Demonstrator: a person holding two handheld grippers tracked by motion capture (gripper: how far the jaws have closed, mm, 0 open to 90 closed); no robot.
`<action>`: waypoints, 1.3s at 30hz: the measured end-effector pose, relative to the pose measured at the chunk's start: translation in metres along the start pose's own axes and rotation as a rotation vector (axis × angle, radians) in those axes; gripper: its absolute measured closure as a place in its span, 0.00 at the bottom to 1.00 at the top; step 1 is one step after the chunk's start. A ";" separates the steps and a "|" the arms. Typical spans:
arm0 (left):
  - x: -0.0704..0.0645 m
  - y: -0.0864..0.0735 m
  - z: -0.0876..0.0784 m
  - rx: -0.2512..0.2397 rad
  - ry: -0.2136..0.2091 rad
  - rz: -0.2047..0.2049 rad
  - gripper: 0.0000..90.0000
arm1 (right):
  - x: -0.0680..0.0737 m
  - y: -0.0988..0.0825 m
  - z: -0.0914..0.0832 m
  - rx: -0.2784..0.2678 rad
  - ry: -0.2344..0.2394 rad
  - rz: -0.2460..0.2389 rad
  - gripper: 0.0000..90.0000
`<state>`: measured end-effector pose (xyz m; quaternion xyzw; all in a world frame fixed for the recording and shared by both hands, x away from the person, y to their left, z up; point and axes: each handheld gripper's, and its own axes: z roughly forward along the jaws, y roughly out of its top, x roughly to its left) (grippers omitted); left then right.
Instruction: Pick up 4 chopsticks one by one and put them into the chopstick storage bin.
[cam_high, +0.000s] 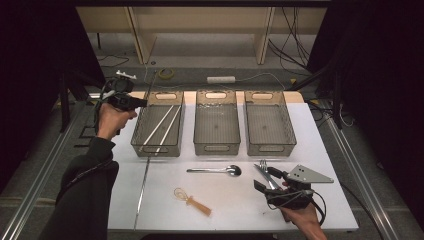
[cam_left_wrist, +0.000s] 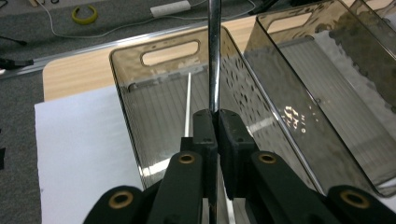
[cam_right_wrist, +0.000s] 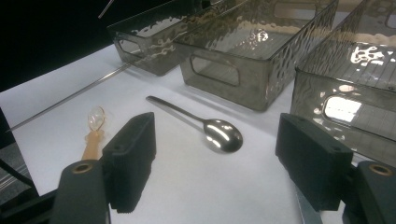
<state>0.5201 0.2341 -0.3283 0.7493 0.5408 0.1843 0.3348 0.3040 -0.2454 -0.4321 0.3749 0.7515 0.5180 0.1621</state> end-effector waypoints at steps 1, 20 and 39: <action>0.000 0.001 0.001 -0.004 0.001 -0.003 0.95 | 0.000 0.000 0.000 0.000 0.001 0.000 0.33; 0.001 -0.007 0.037 -0.032 -0.002 -0.005 0.95 | -0.001 -0.001 0.001 0.001 0.008 0.009 0.33; -0.008 -0.022 0.059 -0.024 -0.004 0.033 0.95 | 0.000 -0.001 0.000 -0.002 0.006 0.003 0.33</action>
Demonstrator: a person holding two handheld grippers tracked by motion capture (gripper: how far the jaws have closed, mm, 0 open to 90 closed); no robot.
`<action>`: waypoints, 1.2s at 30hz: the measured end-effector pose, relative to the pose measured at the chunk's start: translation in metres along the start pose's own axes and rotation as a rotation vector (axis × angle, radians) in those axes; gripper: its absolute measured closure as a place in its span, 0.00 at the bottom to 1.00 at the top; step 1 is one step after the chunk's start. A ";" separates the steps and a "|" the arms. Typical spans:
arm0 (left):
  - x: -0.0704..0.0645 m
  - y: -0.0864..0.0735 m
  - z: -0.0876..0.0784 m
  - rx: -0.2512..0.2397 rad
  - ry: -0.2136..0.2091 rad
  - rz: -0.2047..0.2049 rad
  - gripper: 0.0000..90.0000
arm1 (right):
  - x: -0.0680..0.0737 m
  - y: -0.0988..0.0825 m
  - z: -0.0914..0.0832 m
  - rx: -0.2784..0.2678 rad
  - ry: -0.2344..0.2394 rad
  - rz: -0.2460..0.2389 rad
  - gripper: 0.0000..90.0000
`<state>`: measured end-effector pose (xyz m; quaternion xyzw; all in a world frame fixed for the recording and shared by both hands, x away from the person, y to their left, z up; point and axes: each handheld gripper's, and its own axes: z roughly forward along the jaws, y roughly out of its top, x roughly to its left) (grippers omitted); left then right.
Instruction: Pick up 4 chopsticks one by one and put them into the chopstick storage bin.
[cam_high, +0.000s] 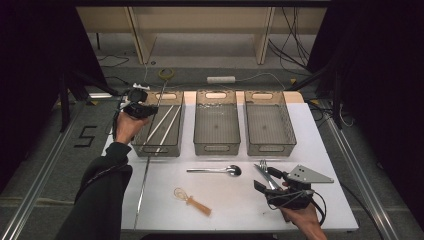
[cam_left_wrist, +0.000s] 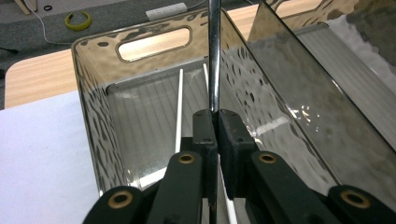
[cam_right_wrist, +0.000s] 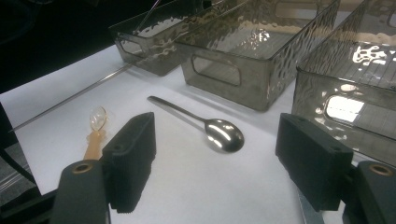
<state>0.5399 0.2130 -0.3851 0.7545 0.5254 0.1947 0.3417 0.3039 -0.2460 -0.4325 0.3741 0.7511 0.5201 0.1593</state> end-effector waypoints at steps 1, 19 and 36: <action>0.000 -0.001 0.001 0.003 -0.001 0.001 0.95 | 0.000 0.000 0.000 0.001 0.000 0.000 0.33; 0.000 -0.013 0.014 0.062 -0.005 0.004 0.80 | 0.001 0.000 0.000 0.001 0.003 -0.001 0.33; -0.017 -0.024 -0.031 0.096 -0.049 -0.055 0.31 | 0.001 0.000 0.000 0.003 -0.001 0.000 0.33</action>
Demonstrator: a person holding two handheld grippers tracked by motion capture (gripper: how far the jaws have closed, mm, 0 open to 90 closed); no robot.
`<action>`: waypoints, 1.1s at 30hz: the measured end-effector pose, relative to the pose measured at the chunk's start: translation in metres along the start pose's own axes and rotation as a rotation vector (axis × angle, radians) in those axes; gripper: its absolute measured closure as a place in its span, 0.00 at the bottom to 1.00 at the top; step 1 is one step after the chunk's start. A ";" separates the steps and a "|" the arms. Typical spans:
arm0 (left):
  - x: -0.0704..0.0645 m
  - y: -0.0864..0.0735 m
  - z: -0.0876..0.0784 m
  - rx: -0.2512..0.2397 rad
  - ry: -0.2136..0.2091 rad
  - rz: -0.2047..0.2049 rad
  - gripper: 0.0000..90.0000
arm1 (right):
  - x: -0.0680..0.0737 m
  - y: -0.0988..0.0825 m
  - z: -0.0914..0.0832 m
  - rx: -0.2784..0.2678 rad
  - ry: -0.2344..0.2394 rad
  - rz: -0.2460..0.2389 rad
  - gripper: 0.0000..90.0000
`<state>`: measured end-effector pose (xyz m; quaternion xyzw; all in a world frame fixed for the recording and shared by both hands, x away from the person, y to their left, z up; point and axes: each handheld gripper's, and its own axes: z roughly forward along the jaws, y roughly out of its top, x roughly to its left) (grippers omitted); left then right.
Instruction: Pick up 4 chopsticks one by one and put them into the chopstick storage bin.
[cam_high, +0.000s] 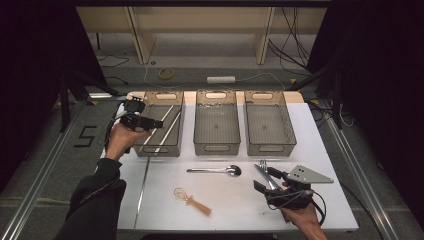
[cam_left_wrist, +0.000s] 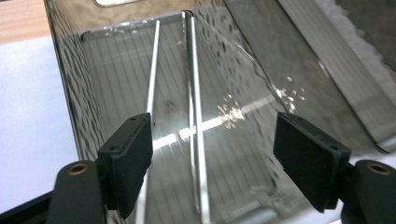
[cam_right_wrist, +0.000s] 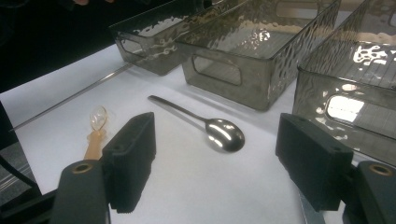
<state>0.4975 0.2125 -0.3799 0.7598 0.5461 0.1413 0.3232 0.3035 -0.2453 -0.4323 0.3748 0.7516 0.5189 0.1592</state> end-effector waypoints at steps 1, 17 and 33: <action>-0.002 -0.003 -0.004 -0.002 -0.003 -0.006 0.31 | 0.000 0.000 0.000 -0.001 0.000 0.000 0.33; -0.015 -0.048 -0.037 0.033 0.009 -0.007 0.28 | 0.002 0.001 0.000 -0.001 0.000 -0.011 0.33; -0.027 -0.075 -0.045 0.137 0.039 0.019 0.28 | 0.003 0.001 0.000 0.000 0.001 -0.015 0.33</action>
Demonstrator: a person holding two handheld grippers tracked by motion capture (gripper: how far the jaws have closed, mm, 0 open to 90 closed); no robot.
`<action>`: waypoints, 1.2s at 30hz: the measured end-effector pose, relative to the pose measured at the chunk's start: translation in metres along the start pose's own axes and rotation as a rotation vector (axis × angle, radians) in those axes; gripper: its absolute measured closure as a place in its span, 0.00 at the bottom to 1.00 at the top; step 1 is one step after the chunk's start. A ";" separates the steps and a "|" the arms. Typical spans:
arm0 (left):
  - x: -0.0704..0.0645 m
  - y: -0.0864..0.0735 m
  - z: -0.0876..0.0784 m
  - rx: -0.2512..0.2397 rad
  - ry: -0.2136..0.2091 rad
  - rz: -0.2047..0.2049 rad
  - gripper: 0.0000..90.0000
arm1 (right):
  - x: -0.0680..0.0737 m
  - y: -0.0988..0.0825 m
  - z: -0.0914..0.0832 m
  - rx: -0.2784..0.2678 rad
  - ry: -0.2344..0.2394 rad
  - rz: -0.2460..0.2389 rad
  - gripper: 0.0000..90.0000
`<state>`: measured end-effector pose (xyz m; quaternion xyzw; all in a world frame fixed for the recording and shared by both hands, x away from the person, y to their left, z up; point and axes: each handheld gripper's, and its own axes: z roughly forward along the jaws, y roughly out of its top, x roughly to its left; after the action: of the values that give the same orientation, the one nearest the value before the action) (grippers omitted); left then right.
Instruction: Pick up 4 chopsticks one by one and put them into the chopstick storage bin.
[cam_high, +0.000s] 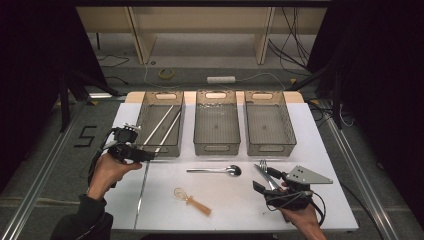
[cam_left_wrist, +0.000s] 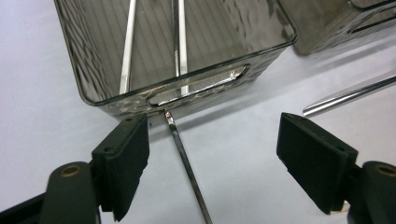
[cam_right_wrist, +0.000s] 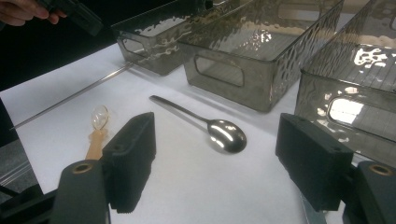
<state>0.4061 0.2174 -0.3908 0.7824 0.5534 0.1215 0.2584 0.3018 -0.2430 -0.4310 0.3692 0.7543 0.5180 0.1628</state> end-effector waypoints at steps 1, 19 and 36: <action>-0.001 -0.001 0.000 0.001 -0.001 -0.004 0.28 | 0.000 0.000 0.000 0.000 0.000 -0.001 0.33; -0.003 -0.031 -0.002 0.120 0.004 -0.005 0.34 | 0.001 0.000 0.000 0.002 -0.001 -0.004 0.33; -0.004 -0.060 0.019 0.246 0.008 -0.007 0.49 | 0.001 0.000 0.000 0.004 -0.002 -0.004 0.33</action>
<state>0.3658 0.2233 -0.4388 0.8057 0.5680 0.0548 0.1587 0.3015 -0.2420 -0.4307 0.3686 0.7559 0.5157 0.1639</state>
